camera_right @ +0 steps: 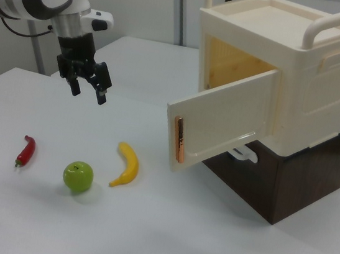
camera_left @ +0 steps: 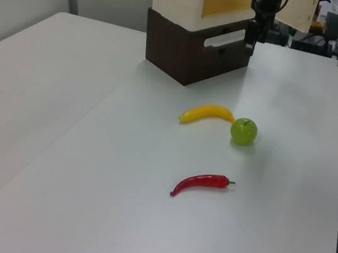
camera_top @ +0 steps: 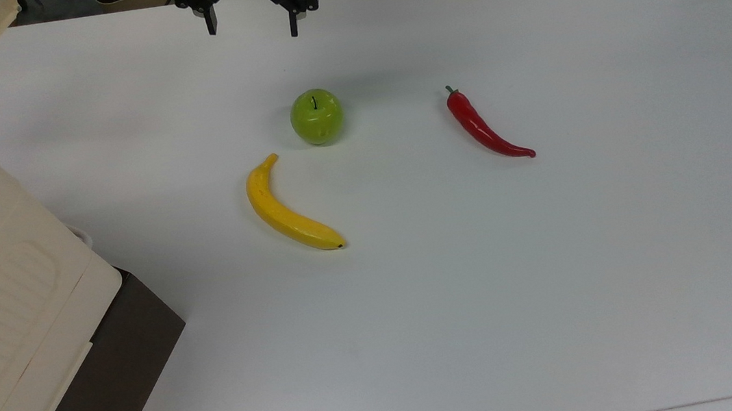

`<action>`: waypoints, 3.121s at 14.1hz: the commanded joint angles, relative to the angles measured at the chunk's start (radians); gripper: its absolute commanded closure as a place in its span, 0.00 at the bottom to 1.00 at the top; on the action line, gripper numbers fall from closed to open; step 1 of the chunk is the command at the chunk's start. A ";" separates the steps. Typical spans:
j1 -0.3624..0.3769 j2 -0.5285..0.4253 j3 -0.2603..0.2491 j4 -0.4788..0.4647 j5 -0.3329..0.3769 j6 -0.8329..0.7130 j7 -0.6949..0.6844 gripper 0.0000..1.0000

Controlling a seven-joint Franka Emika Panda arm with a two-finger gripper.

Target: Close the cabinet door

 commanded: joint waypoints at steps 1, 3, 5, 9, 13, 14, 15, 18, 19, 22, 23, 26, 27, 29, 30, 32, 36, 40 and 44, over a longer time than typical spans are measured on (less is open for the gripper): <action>0.006 -0.023 -0.009 -0.023 0.016 -0.007 0.002 0.00; 0.006 -0.023 -0.010 -0.023 0.016 -0.007 0.002 0.00; 0.006 -0.021 -0.009 -0.023 0.014 -0.009 -0.001 0.00; 0.006 -0.017 -0.009 -0.023 0.014 -0.012 -0.009 0.00; 0.007 -0.011 -0.009 -0.011 0.011 -0.010 -0.008 0.00; 0.007 -0.005 -0.010 -0.010 0.008 -0.012 -0.003 0.00; 0.009 -0.004 -0.009 -0.011 0.008 -0.012 -0.001 0.00; 0.007 -0.003 -0.009 -0.011 0.006 -0.012 -0.001 0.00; 0.007 -0.001 -0.009 -0.011 0.005 -0.012 -0.001 0.00; 0.003 -0.001 -0.010 -0.010 0.005 -0.012 -0.007 0.00; 0.003 -0.001 -0.010 -0.010 0.005 -0.012 -0.009 0.02; -0.007 -0.003 -0.010 -0.010 0.003 -0.012 -0.014 0.40; -0.011 -0.004 -0.010 -0.010 0.003 -0.012 -0.014 0.49; -0.020 -0.006 -0.010 -0.008 0.003 -0.010 -0.018 0.58; -0.025 -0.006 -0.010 -0.008 0.003 -0.010 -0.024 0.65; -0.030 -0.011 -0.010 -0.008 0.003 -0.012 -0.026 0.84; -0.059 -0.027 -0.013 0.000 0.003 -0.025 -0.027 1.00; -0.146 -0.031 -0.017 0.096 0.003 -0.073 -0.026 1.00; -0.209 -0.034 -0.079 0.203 0.000 -0.078 -0.024 1.00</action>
